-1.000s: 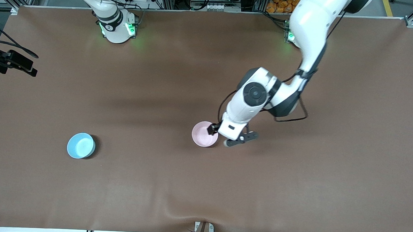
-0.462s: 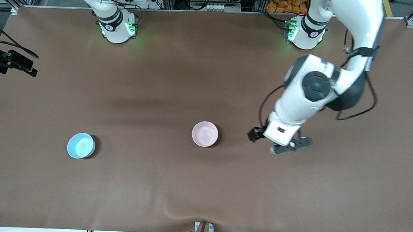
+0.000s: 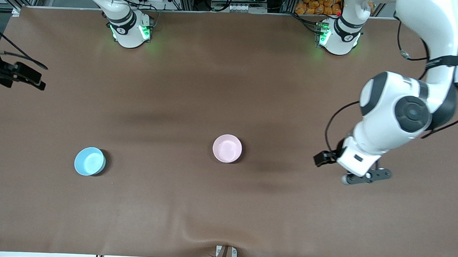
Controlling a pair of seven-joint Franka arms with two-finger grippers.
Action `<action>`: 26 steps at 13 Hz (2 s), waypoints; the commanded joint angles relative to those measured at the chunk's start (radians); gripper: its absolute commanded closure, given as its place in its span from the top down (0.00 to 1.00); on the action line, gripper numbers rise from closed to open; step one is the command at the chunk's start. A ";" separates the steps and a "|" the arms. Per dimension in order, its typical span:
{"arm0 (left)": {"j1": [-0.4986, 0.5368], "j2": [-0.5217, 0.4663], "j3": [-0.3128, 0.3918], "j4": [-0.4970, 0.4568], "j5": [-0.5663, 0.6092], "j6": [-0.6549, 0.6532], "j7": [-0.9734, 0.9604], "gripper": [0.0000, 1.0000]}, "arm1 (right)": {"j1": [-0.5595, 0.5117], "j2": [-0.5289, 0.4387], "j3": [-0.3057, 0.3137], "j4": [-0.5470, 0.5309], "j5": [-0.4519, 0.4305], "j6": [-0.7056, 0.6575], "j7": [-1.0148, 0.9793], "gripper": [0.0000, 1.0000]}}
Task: Stack pink and blue bowls on white bowl
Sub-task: 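Raise the left gripper away while the right gripper reaches the blue bowl, then lower the right gripper onto the blue bowl rim and grasp it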
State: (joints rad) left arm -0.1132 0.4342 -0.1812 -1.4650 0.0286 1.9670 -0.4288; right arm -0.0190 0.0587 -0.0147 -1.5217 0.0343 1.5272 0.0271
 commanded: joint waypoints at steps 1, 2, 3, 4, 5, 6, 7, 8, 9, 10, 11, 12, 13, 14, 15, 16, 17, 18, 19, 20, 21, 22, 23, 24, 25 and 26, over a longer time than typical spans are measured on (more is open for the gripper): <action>0.024 -0.086 -0.006 -0.018 0.002 -0.110 0.074 1.00 | 0.036 0.108 -0.004 0.011 -0.011 0.069 -0.004 1.00; 0.052 -0.115 -0.012 -0.018 0.001 -0.152 0.091 1.00 | 0.036 0.153 -0.004 0.009 -0.011 0.086 -0.004 1.00; 0.058 -0.141 -0.012 -0.018 0.001 -0.205 0.117 1.00 | 0.025 0.206 -0.005 0.011 -0.011 0.085 -0.004 1.00; 0.060 -0.181 -0.008 -0.018 -0.001 -0.255 0.133 1.00 | 0.008 0.236 -0.010 0.011 -0.011 0.090 -0.004 1.00; 0.058 -0.219 -0.007 -0.018 -0.001 -0.311 0.133 1.00 | -0.019 0.265 -0.010 0.011 -0.010 0.091 -0.004 1.00; 0.058 -0.260 -0.006 -0.017 0.001 -0.360 0.136 1.00 | -0.025 0.285 -0.010 0.011 -0.013 0.102 -0.004 1.00; 0.060 -0.303 -0.006 -0.018 0.001 -0.409 0.150 1.00 | -0.027 0.312 -0.011 0.003 -0.019 0.147 -0.004 1.00; 0.064 -0.339 0.002 -0.018 0.001 -0.453 0.179 1.00 | -0.038 0.346 -0.011 0.000 -0.040 0.201 -0.004 1.00; 0.081 -0.376 0.006 -0.020 -0.001 -0.491 0.214 1.00 | -0.056 0.389 -0.010 0.000 -0.062 0.252 -0.007 1.00; 0.090 -0.402 0.011 -0.020 -0.001 -0.514 0.247 1.00 | -0.062 0.418 -0.010 -0.002 -0.068 0.293 -0.013 1.00; 0.092 -0.426 0.023 -0.021 -0.001 -0.537 0.266 1.00 | -0.071 0.441 -0.010 -0.011 -0.070 0.335 -0.028 1.00; 0.092 -0.443 0.025 -0.021 -0.002 -0.543 0.268 1.00 | -0.081 0.469 -0.010 -0.024 -0.068 0.391 -0.045 1.00; 0.092 -0.446 0.035 -0.018 -0.002 -0.543 0.274 1.00 | -0.091 0.493 -0.010 -0.049 -0.070 0.460 -0.064 1.00; 0.092 -0.445 0.055 -0.018 -0.002 -0.540 0.321 1.00 | -0.101 0.513 -0.010 -0.064 -0.070 0.532 -0.081 1.00; 0.090 -0.443 0.081 -0.017 -0.016 -0.534 0.364 1.00 | -0.107 0.532 -0.010 -0.064 -0.070 0.569 -0.094 1.00; 0.090 -0.440 0.104 -0.017 -0.031 -0.534 0.377 1.00 | -0.111 0.550 -0.010 -0.063 -0.070 0.583 -0.098 1.00; 0.086 -0.439 0.136 -0.009 -0.033 -0.534 0.390 1.00 | -0.111 0.572 -0.010 -0.064 -0.068 0.587 -0.098 1.00; 0.083 -0.439 0.153 0.009 -0.030 -0.534 0.416 1.00 | -0.111 0.587 -0.011 -0.071 -0.070 0.596 -0.096 1.00; 0.083 -0.439 0.157 0.012 -0.024 -0.534 0.439 1.00 | -0.110 0.596 -0.011 -0.075 -0.070 0.605 -0.096 1.00; 0.084 -0.440 0.157 0.012 -0.022 -0.534 0.455 1.00 | -0.111 0.601 -0.010 -0.086 -0.070 0.614 -0.096 1.00; 0.084 -0.440 0.167 0.012 -0.024 -0.534 0.461 1.00 | -0.108 0.605 -0.010 -0.098 -0.070 0.628 -0.090 1.00; 0.084 -0.442 0.177 0.012 -0.032 -0.534 0.464 1.00 | -0.107 0.610 -0.011 -0.109 -0.070 0.652 -0.090 1.00; 0.084 -0.440 0.178 0.012 -0.023 -0.534 0.469 1.00 | -0.110 0.613 -0.011 -0.124 -0.070 0.675 -0.090 1.00; 0.084 -0.439 0.177 0.012 -0.021 -0.534 0.469 1.00 | -0.111 0.615 -0.011 -0.138 -0.070 0.691 -0.090 1.00; 0.083 -0.439 0.177 0.011 -0.019 -0.534 0.469 1.00 | -0.111 0.613 -0.011 -0.152 -0.070 0.694 -0.090 0.96; 0.084 -0.439 0.175 0.006 -0.021 -0.533 0.469 1.00 | -0.111 0.615 -0.011 -0.153 -0.070 0.694 -0.090 0.61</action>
State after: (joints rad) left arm -0.0248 0.0006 -0.0119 -1.4592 0.0112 1.4324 0.0195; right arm -0.1198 0.6805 -0.0343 -1.6521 -0.0199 2.2016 -0.0572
